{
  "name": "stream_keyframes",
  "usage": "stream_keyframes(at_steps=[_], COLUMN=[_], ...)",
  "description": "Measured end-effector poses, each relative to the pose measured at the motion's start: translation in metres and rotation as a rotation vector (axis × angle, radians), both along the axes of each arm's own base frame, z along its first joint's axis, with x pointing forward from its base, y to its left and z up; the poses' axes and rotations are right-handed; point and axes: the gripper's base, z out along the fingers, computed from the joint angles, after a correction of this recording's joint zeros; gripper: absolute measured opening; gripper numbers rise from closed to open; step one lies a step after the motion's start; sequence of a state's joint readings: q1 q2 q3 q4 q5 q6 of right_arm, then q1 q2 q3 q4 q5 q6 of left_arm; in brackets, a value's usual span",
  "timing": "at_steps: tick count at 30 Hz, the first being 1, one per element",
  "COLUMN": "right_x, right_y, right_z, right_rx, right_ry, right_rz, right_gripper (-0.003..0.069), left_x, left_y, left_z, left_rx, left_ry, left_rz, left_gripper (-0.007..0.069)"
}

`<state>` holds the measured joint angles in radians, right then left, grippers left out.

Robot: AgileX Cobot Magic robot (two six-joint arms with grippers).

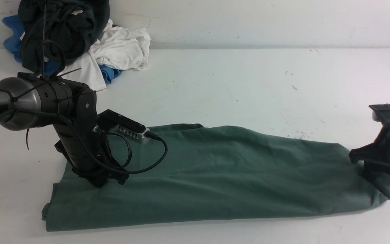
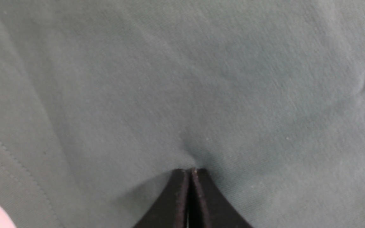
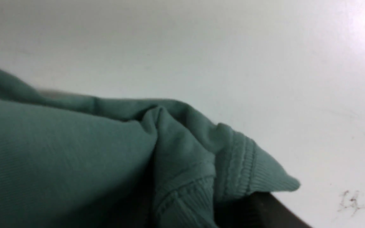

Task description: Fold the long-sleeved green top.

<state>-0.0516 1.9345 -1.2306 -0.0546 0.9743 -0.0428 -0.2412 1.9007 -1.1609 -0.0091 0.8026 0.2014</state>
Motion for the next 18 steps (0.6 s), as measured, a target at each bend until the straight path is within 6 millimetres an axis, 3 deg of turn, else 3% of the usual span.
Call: stream_keyframes(at_steps=[2, 4, 9, 10, 11, 14, 15, 18], right_x=[-0.002, -0.006, -0.017, -0.026, -0.028, -0.056, -0.058, -0.078], right_y=[-0.002, -0.006, -0.026, -0.042, -0.046, -0.081, -0.081, -0.079], right_z=[0.002, 0.01, 0.05, 0.071, 0.076, 0.12, 0.123, 0.167], right_rx=[-0.026, -0.057, -0.122, -0.17, -0.18, -0.289, -0.291, -0.286], right_ry=[0.017, 0.02, -0.074, -0.123, -0.133, -0.228, -0.234, -0.351], right_rz=[0.007, -0.009, -0.099, -0.141, -0.149, -0.254, -0.255, -0.303], right_gripper=[0.0087, 0.0044, 0.0041, 0.0041, 0.0041, 0.0041, 0.0041, 0.0041], left_x=[0.0, 0.001, 0.003, 0.003, 0.003, 0.002, 0.002, -0.004], left_y=[0.0, 0.0, -0.003, -0.005, -0.005, -0.003, -0.003, -0.002], left_z=[0.0, 0.001, 0.009, 0.018, 0.02, 0.059, 0.062, 0.095], left_rx=[-0.001, -0.003, -0.029, -0.043, -0.041, -0.055, -0.056, -0.081], left_ry=[0.0, 0.001, 0.012, 0.015, 0.012, -0.079, -0.086, -0.185], left_rz=[0.001, 0.002, 0.021, 0.028, 0.025, 0.018, 0.018, 0.016], left_gripper=[-0.0007, -0.0007, -0.0007, -0.0007, -0.0007, -0.0007, -0.0007, -0.0007])
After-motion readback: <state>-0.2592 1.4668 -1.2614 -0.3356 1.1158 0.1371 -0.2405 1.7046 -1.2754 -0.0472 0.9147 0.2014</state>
